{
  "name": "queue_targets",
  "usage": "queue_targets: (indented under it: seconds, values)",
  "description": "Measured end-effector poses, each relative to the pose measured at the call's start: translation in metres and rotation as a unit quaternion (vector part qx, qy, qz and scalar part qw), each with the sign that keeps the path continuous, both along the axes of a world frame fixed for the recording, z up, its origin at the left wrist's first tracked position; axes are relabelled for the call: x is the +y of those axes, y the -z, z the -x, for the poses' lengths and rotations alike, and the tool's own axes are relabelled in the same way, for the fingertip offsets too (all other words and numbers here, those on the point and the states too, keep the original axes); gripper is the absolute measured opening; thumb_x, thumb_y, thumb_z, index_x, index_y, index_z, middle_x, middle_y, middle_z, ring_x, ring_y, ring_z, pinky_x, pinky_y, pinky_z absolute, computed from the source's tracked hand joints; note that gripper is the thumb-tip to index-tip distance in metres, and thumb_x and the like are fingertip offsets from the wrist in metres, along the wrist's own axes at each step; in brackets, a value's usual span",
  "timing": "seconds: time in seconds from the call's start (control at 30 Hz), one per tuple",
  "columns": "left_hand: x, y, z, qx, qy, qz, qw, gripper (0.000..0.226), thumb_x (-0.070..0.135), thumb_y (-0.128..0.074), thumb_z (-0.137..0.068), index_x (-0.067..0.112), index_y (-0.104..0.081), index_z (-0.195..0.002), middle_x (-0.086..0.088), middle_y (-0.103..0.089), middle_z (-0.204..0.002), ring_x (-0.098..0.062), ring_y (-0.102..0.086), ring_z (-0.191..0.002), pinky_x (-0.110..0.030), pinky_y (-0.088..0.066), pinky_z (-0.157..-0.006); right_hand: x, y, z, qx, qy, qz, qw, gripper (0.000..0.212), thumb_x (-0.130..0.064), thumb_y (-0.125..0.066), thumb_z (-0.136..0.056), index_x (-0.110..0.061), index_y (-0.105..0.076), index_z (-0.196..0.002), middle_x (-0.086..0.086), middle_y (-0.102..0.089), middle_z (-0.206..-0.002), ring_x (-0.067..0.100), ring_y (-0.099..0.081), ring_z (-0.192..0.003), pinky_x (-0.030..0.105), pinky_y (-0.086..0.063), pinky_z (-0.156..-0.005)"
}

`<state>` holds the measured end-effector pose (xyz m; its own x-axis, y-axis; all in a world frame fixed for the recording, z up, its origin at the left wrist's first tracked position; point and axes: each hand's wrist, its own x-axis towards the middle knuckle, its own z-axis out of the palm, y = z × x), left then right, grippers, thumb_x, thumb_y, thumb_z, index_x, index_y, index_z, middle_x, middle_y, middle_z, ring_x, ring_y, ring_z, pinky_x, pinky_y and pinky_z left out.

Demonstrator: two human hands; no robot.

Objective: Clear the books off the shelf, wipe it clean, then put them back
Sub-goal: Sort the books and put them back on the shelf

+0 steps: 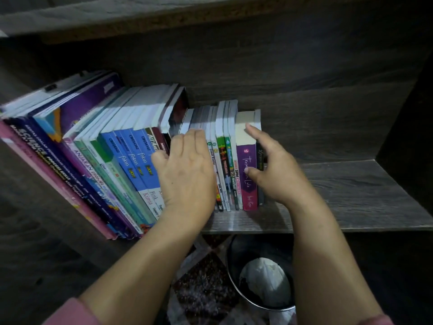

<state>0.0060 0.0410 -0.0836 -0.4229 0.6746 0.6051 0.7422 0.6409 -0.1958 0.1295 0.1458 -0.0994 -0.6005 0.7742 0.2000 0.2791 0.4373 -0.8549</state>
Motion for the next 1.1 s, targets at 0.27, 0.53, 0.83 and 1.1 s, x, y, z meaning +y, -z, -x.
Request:
queue_targets:
  seconds: [0.27,0.53,0.83,1.1]
  values:
    - [0.004,-0.001,-0.024,-0.065,0.130,-0.020,0.989,0.079,0.035,-0.061,-0.076,0.010,-0.033,-0.146,-0.003,-0.044,-0.146,-0.023,-0.033,-0.139,-0.048,-0.024,-0.098,0.003,-0.002,-0.002,-0.027,-0.018,0.025,0.999,0.092,0.001,-0.063,-0.085,-0.056,-0.020,-0.144,-0.006,-0.047,-0.142,0.003,-0.060,-0.093,0.010,-0.044,-0.057]
    - [-0.006,-0.001,-0.040,-0.104,0.128,-0.043,0.985,0.072,0.041,-0.053,-0.075,0.009,-0.046,-0.140,-0.005,-0.047,-0.145,-0.022,-0.035,-0.139,-0.044,-0.023,-0.100,0.002,0.001,0.002,-0.022,-0.015,0.028,0.999,0.095,0.000,-0.064,-0.082,-0.058,-0.017,-0.142,0.000,-0.042,-0.148,0.017,-0.058,-0.113,0.019,-0.046,-0.076]
    - [-0.034,0.006,-0.057,-0.116,0.188,-0.134,0.966,0.032,0.029,-0.066,-0.074,0.015,-0.064,-0.102,0.000,-0.060,-0.107,-0.019,-0.059,-0.104,-0.037,-0.029,-0.088,-0.002,0.001,0.001,-0.029,-0.013,0.016,0.999,0.102,-0.001,-0.068,-0.078,-0.059,-0.011,-0.140,0.003,-0.042,-0.149,0.026,-0.055,-0.122,0.040,-0.049,-0.098]
    - [-0.023,-0.021,-0.069,-0.358,0.070,-0.043,0.930,0.103,0.010,-0.061,-0.087,0.035,0.019,-0.146,-0.009,-0.051,-0.116,-0.028,-0.061,-0.086,-0.040,-0.051,-0.076,-0.003,0.000,0.002,-0.039,-0.008,-0.004,0.999,0.097,-0.003,-0.064,-0.080,-0.053,-0.011,-0.145,0.006,-0.039,-0.151,0.028,-0.051,-0.126,0.028,-0.048,-0.084]
